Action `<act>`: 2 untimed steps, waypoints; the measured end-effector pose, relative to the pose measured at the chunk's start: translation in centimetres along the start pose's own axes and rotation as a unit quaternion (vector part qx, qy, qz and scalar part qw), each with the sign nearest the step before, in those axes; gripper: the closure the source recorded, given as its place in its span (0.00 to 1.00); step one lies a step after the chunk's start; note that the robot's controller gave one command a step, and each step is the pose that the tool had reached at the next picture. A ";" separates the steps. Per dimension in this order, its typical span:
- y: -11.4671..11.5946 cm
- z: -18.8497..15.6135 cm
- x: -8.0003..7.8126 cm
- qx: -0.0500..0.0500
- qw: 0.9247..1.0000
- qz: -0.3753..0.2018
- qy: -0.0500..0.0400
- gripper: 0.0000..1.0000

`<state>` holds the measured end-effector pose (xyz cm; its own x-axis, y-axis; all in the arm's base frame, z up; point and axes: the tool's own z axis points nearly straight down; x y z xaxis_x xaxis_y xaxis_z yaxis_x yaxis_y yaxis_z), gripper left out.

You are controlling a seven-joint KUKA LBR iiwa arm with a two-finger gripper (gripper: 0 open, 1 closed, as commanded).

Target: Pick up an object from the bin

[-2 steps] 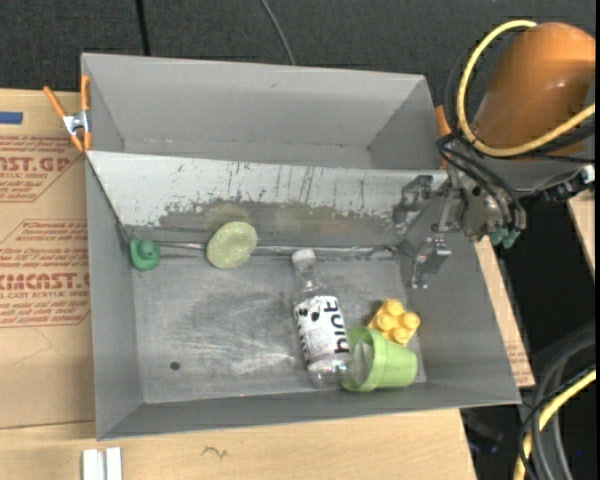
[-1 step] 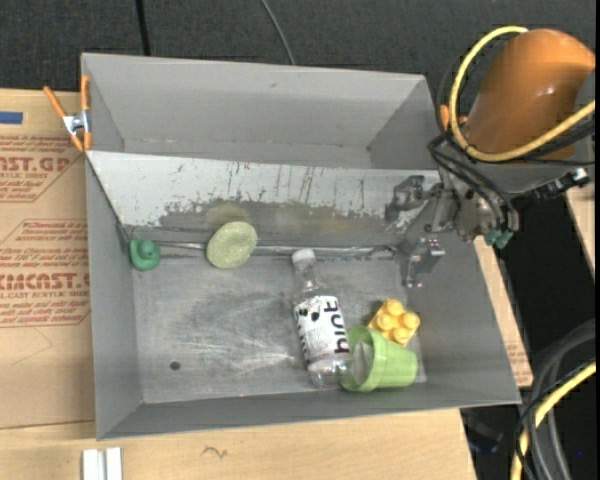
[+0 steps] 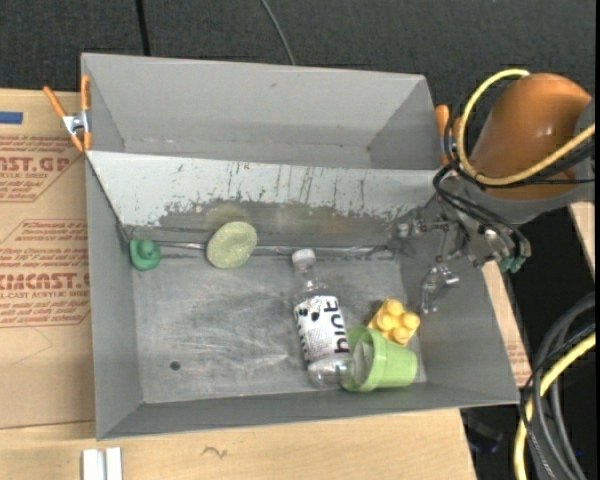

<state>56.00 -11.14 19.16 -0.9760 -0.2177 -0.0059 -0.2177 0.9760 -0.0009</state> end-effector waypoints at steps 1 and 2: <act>-0.8 2.5 0.0 0.000 0.999 -0.038 0.005 0.00; 1.2 7.5 0.5 0.001 0.994 -0.105 -0.001 0.00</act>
Offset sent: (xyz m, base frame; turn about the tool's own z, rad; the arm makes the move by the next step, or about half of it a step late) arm -0.0177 0.0138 -0.1048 -0.2549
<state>55.26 -10.12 11.61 -0.9091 -0.4164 -0.0071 -0.4164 0.9092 -0.0038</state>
